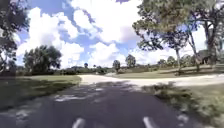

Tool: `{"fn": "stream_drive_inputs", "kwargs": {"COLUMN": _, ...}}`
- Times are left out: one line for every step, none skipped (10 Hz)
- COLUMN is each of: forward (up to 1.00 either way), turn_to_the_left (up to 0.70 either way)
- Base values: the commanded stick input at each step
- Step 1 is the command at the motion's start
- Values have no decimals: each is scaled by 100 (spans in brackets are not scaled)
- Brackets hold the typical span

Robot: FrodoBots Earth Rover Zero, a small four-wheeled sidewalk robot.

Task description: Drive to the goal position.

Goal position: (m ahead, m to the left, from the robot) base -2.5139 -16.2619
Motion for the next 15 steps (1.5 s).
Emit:
{"fn": "stream_drive_inputs", "kwargs": {"forward": 70, "turn_to_the_left": 5}}
{"fn": "stream_drive_inputs", "kwargs": {"forward": 70, "turn_to_the_left": 0}}
{"fn": "stream_drive_inputs", "kwargs": {"forward": 70, "turn_to_the_left": 0}}
{"fn": "stream_drive_inputs", "kwargs": {"forward": 70, "turn_to_the_left": 0}}
{"fn": "stream_drive_inputs", "kwargs": {"forward": 70, "turn_to_the_left": 0}}
{"fn": "stream_drive_inputs", "kwargs": {"forward": 70, "turn_to_the_left": 0}}
{"fn": "stream_drive_inputs", "kwargs": {"forward": 70, "turn_to_the_left": 0}}
{"fn": "stream_drive_inputs", "kwargs": {"forward": 70, "turn_to_the_left": 0}}
{"fn": "stream_drive_inputs", "kwargs": {"forward": 70, "turn_to_the_left": 0}}
{"fn": "stream_drive_inputs", "kwargs": {"forward": 70, "turn_to_the_left": 0}}
{"fn": "stream_drive_inputs", "kwargs": {"forward": 70, "turn_to_the_left": 0}}
{"fn": "stream_drive_inputs", "kwargs": {"forward": 70, "turn_to_the_left": 0}}
{"fn": "stream_drive_inputs", "kwargs": {"forward": 70, "turn_to_the_left": 0}}
{"fn": "stream_drive_inputs", "kwargs": {"forward": 70, "turn_to_the_left": 0}}
{"fn": "stream_drive_inputs", "kwargs": {"forward": 70, "turn_to_the_left": 0}}
